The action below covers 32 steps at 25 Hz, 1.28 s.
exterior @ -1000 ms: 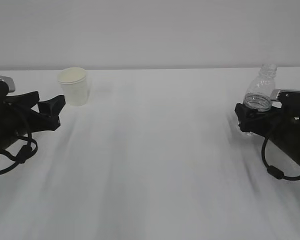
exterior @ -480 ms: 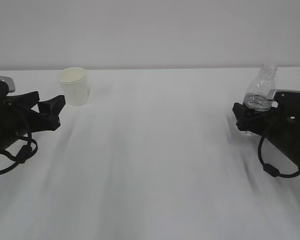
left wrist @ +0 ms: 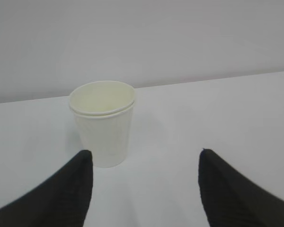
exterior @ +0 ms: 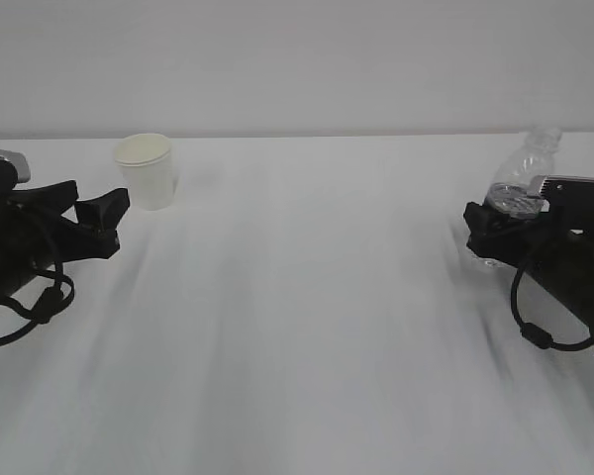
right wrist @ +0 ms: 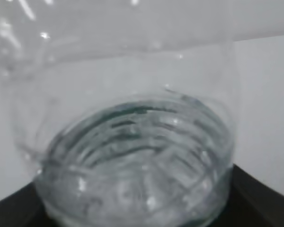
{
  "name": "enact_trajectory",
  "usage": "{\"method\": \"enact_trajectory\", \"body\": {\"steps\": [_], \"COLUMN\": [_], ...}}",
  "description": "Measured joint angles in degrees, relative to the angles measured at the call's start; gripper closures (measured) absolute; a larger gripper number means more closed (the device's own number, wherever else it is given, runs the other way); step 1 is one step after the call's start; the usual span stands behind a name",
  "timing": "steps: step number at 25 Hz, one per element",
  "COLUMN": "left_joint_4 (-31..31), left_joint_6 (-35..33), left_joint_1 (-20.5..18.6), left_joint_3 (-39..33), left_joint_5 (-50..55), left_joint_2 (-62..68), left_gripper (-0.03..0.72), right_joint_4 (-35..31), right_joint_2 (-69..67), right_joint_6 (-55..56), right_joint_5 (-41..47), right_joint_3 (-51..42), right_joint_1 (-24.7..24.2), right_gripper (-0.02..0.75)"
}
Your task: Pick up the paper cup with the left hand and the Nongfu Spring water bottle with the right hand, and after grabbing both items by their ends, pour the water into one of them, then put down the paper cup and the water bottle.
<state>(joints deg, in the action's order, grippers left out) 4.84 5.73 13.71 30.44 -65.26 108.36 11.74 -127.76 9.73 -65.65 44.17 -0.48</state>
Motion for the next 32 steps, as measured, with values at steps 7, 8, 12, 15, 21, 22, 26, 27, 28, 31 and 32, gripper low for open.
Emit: {"method": "enact_trajectory", "body": {"steps": [7, 8, 12, 15, 21, 22, 26, 27, 28, 31, 32], "left_joint_4": [0.0, 0.0, 0.0, 0.0, 0.0, 0.0, 0.0, 0.0, 0.0, 0.0, 0.0], "left_joint_6": [0.0, 0.0, 0.0, 0.0, 0.0, 0.0, 0.0, 0.0, 0.0, 0.0, 0.0], "left_joint_1": [0.0, 0.0, 0.0, 0.0, 0.0, 0.0, 0.0, 0.0, 0.0, 0.0, 0.0], "left_joint_3": [0.0, 0.0, 0.0, 0.0, 0.0, 0.0, 0.0, 0.0, 0.0, 0.0, 0.0], "left_joint_5": [0.0, 0.0, 0.0, 0.0, 0.0, 0.0, 0.0, 0.0, 0.0, 0.0, 0.0], "left_joint_2": [0.0, 0.0, 0.0, 0.0, 0.0, 0.0, 0.0, 0.0, 0.0, 0.0, 0.0], "left_gripper": [0.185, 0.185, 0.185, 0.185, 0.185, 0.185, 0.195, 0.199, 0.202, 0.204, 0.205], "right_joint_4": [1.97, 2.21, 2.72, 2.87, 3.06, 3.15, 3.15, 3.15, 3.15, 3.19, 3.28], "right_joint_2": [0.0, 0.0, 0.0, 0.0, 0.0, 0.0, 0.0, 0.0, 0.28, 1.57, 2.29], "right_joint_6": [0.0, 0.0, 0.0, 0.0, -1.46, -2.16, -3.52, -3.65, -3.88, -5.56, -6.21], "right_joint_5": [0.0, 0.0, 0.1, 0.1, 0.2, 0.2, -0.13, -0.17, -0.17, 1.07, 1.42], "right_joint_3": [0.0, 0.0, 0.0, 0.0, 0.0, 0.0, -0.62, -0.74, -1.13, -2.16, -2.62], "right_joint_1": [0.0, 0.0, 0.0, 0.0, 0.0, 0.0, 0.0, 0.0, 0.0, 0.0, 0.0], "right_gripper": [0.287, 0.295, 0.328, 0.338, 0.342, 0.342, 0.342, 0.342, 0.342, 0.343, 0.343]}}
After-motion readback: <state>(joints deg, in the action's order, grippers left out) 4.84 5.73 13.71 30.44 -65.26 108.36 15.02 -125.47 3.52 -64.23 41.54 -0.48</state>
